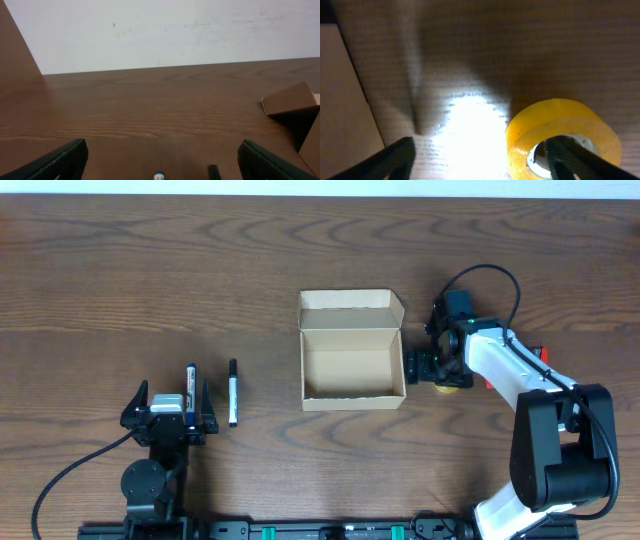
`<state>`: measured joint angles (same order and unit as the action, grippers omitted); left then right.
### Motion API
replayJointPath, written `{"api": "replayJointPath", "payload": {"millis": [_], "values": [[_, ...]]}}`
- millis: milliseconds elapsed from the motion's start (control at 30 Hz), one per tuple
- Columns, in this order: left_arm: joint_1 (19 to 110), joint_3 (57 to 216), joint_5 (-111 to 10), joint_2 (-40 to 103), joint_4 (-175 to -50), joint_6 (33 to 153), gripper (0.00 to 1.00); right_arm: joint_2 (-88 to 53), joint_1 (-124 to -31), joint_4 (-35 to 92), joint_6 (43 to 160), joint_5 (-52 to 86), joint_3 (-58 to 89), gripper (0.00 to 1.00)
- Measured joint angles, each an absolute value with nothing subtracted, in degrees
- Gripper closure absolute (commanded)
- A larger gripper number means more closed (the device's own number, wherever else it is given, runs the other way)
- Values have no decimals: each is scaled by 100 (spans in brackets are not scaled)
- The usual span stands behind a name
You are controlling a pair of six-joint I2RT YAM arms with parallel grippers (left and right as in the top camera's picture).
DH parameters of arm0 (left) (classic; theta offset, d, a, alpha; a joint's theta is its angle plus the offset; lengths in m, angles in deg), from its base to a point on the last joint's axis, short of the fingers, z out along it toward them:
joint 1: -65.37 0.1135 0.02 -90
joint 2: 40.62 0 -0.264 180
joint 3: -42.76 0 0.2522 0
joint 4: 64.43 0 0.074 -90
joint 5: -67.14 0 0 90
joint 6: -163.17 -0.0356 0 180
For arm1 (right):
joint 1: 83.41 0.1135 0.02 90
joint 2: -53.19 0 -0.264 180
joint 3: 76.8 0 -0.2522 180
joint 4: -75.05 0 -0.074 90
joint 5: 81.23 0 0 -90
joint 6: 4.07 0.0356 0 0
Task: Pack container
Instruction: 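Lower the right gripper and grasp the yellow tape roll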
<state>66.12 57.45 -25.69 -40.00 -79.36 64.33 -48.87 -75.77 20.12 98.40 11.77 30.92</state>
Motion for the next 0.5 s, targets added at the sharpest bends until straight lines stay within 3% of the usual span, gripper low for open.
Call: {"api": "replayJointPath", "payload": {"millis": [133, 233, 400, 500], "values": [[6612, 5745, -2569, -4000, -7936, 6433, 5, -4887, -7579, 2146, 9899, 1177, 3094, 62], [6612, 5745, -2569, -4000, -7936, 6433, 5, -4887, -7579, 2198, 9905, 1182, 3094, 66], [6612, 5745, -2566, -4000, -7936, 6433, 5, -4887, -7579, 2229, 9883, 1180, 3094, 97], [6612, 5745, -2566, -4000, -7936, 6433, 5, -4885, -7579, 2244, 9914, 1177, 3094, 99]]}}
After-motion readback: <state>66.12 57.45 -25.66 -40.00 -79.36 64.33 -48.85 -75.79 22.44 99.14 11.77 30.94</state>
